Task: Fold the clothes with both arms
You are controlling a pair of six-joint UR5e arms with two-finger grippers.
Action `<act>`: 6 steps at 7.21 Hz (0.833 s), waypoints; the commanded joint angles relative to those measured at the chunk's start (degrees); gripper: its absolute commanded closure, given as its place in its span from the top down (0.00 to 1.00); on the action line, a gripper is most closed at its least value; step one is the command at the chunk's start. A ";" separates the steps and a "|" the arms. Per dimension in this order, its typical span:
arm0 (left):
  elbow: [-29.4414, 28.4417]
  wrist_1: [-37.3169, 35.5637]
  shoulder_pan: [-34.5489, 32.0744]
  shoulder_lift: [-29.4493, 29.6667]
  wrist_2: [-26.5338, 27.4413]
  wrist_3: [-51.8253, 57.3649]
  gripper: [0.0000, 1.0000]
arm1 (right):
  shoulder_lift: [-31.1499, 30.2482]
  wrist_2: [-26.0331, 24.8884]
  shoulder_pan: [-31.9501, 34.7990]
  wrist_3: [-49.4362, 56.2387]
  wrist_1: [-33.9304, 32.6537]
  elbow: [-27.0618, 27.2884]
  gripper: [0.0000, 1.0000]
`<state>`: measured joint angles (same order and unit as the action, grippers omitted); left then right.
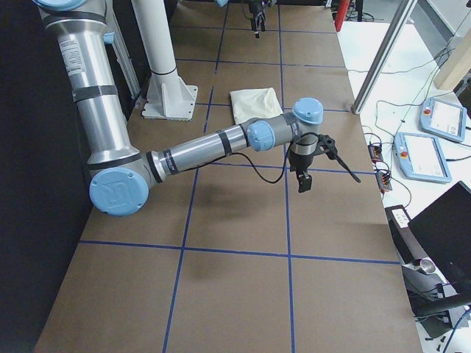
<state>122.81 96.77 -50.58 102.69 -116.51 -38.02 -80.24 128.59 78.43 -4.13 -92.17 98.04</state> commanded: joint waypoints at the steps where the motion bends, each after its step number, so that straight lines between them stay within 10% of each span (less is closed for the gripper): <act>1: -2.99 -0.26 -16.32 -7.38 -10.09 22.62 1.00 | -10.68 3.92 5.32 6.15 0.67 -0.04 1.00; 6: -23.99 -1.39 -41.50 -12.34 -12.95 46.43 1.00 | -18.11 3.15 16.12 13.75 1.12 -2.24 1.00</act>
<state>103.57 96.64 -87.43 90.46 -129.18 3.52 -97.67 131.52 91.91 5.10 -90.36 96.06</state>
